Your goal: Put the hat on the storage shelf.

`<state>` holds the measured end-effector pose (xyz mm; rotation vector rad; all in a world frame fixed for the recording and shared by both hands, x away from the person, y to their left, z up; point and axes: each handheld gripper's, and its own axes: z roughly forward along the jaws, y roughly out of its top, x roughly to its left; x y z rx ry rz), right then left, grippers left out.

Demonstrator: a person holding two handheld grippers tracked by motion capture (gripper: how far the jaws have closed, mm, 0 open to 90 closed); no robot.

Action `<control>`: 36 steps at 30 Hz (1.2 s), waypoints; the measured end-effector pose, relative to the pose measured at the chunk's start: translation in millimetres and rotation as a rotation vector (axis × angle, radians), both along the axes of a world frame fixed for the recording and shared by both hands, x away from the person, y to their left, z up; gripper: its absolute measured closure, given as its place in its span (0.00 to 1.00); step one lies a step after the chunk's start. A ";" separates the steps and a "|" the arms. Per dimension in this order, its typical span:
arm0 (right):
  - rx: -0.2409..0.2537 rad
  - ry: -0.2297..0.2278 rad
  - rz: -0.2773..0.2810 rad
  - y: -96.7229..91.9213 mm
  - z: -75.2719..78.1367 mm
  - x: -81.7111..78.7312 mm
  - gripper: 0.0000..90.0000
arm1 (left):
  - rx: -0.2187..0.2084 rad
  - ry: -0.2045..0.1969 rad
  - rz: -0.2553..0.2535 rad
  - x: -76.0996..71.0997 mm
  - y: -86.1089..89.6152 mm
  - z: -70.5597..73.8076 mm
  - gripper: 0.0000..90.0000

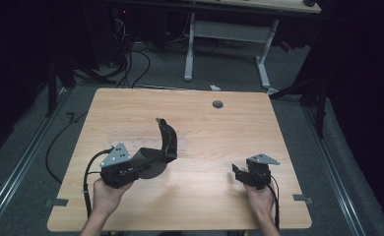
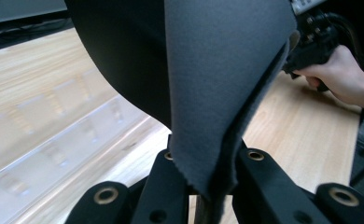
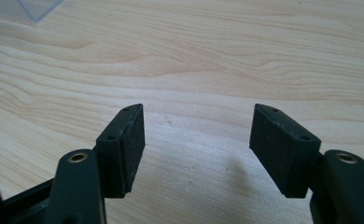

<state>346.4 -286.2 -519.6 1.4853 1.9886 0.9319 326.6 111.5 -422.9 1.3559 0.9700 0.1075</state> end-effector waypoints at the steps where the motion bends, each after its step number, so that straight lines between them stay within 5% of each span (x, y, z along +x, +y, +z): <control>1: -0.009 0.008 -0.003 0.1 -1.5 0.4 0.39 | -0.003 0.001 0.009 0.9 2.8 0.4 0.96; 6: -0.048 0.041 0.000 1.1 -11.4 1.9 0.35 | -0.009 -0.002 0.070 7.4 16.0 1.7 0.95; 36: -0.047 0.046 -0.003 0.3 -11.3 1.6 0.35 | -0.058 -0.039 0.302 44.4 81.5 24.4 0.95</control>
